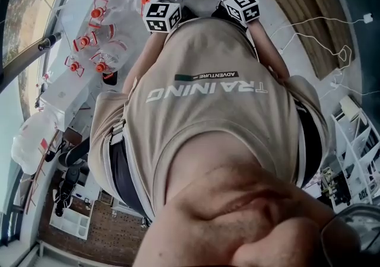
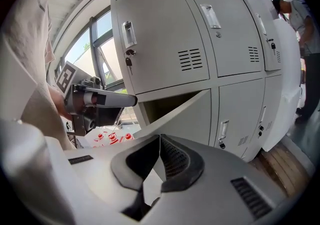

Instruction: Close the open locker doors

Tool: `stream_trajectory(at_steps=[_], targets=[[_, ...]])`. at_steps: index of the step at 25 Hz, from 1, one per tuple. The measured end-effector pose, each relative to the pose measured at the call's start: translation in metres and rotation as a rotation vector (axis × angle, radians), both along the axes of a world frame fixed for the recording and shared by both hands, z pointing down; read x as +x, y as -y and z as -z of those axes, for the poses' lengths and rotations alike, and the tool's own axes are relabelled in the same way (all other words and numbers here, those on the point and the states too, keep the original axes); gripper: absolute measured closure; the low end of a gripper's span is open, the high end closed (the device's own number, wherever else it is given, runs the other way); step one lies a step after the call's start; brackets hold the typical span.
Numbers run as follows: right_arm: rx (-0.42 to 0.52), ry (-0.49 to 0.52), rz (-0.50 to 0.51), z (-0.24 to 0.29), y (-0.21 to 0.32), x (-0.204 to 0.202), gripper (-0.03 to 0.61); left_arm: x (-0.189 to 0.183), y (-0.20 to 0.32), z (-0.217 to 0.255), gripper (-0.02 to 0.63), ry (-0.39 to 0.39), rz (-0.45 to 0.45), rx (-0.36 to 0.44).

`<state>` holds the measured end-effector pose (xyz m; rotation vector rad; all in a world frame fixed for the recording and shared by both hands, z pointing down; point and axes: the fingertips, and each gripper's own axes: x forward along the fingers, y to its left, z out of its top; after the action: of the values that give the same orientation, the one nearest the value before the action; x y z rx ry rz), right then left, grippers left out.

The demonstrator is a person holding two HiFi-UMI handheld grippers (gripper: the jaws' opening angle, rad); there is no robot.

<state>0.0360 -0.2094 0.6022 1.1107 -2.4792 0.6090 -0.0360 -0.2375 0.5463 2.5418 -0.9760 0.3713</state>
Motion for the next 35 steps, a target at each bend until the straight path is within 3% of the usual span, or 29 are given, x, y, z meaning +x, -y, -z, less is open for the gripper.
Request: stream_trajectory(at_steps=[10, 24, 35], targets=[[0.019, -0.033, 0.023, 0.003, 0.014, -0.049, 0.563, -0.045, 0.006, 0.000, 0.615, -0.002, -0.008, 0.011], [0.033, 0.014, 0.156, 0.004, 0.054, -0.111, 0.563, -0.106, 0.018, 0.003, 0.615, -0.005, 0.184, 0.007], [0.042, -0.004, 0.176, 0.001, 0.078, -0.134, 0.563, -0.124, 0.026, 0.003, 0.615, -0.054, 0.233, 0.005]])
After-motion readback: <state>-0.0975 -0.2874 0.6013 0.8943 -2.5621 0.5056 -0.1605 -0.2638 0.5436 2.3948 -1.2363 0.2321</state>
